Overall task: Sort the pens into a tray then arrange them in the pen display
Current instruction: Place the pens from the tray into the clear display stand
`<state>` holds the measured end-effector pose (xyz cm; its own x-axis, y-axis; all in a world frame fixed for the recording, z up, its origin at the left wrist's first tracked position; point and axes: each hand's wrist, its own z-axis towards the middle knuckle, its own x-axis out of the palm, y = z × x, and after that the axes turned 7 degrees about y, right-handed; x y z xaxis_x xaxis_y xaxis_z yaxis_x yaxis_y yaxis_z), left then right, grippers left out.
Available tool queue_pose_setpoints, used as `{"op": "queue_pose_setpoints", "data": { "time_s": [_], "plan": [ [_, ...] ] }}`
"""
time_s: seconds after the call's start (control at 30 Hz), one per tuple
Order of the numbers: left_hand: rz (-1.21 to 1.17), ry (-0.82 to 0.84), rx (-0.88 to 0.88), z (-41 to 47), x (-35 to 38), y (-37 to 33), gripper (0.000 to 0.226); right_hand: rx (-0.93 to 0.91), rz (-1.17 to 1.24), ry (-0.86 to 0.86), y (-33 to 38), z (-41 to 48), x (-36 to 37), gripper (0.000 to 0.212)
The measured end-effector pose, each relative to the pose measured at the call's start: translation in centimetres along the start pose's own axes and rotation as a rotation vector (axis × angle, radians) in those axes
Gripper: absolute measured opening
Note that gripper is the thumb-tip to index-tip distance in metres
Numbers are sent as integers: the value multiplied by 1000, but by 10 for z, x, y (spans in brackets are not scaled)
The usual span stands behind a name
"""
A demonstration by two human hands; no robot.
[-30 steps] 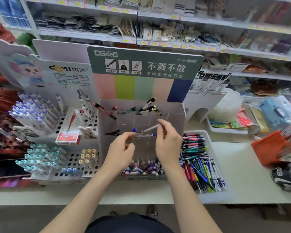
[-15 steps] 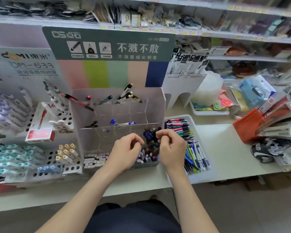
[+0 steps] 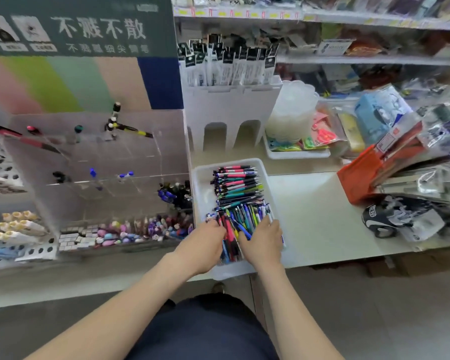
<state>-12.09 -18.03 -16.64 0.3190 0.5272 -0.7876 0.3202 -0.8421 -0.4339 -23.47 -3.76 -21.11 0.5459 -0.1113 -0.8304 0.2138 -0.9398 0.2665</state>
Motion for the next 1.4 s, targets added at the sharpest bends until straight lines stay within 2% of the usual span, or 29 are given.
{"op": "queue_pose_setpoints", "data": {
  "time_s": [0.13, 0.33, 0.63, 0.8, 1.0, 1.1, 1.2, 1.4],
  "plan": [
    [24, -4, 2, 11, 29, -5, 29, 30, -113, -10, 4, 5, 9, 111],
    [32, -29, -56, 19, 48, -3, 35, 42, -85, 18, 4, 20, 4, 133],
    [34, -84, -88, 25, 58, -5, 36, 55, -112, 60, 6, 29, -8, 142],
    [18, -89, -97, 26, 57, -3, 35, 85, -100, 59, 10, 29, -4, 140],
    [28, -98, -94, 27, 57, -4, 31, 42, 22, 1, 13, 25, 4, 130],
    [21, -104, -91, 28, 56, -4, 34, -2, 72, -8, 8, 22, 10, 112],
    [20, -103, -94, 29, 55, -3, 34, -28, -17, -36, 4, 21, 11, 87],
    [18, -111, -86, 29, 54, -1, 33, -68, -69, -19, -2, 23, 13, 84]
  ]
}}
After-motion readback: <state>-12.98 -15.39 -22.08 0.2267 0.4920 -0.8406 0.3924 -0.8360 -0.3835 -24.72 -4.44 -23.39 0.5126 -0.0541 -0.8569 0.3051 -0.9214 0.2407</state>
